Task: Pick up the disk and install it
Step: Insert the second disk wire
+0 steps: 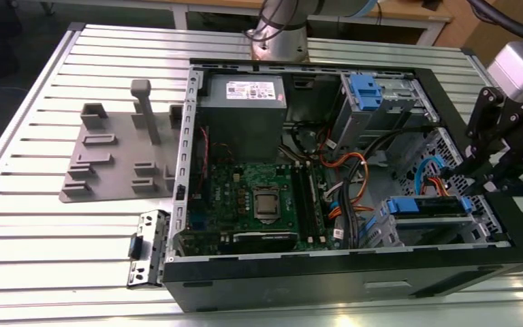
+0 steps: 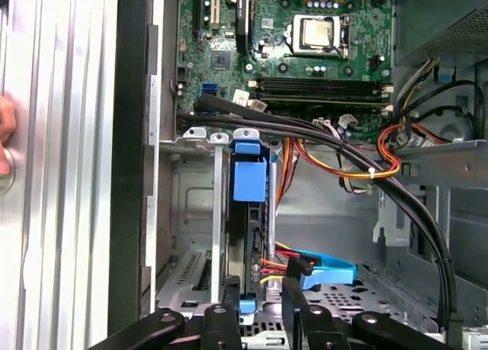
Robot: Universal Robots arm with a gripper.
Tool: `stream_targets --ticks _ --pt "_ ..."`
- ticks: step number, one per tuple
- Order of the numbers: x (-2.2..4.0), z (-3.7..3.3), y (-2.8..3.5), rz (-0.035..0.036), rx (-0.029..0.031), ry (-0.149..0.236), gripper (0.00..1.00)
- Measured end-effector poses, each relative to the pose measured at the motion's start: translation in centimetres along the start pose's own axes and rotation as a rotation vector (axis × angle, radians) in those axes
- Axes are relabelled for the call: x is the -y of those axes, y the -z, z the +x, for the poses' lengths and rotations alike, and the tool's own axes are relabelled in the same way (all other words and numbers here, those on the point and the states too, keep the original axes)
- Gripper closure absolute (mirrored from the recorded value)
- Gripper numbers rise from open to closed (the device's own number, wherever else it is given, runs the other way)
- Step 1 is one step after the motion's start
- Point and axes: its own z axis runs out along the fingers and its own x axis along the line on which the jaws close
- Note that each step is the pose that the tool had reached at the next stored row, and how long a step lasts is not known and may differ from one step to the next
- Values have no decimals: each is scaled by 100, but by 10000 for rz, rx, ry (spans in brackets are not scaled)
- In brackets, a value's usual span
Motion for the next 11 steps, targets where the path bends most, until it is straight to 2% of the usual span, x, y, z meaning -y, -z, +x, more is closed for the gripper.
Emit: stream_targets --ticks 11 --pt "16 -4 183 -3 9 1 64"
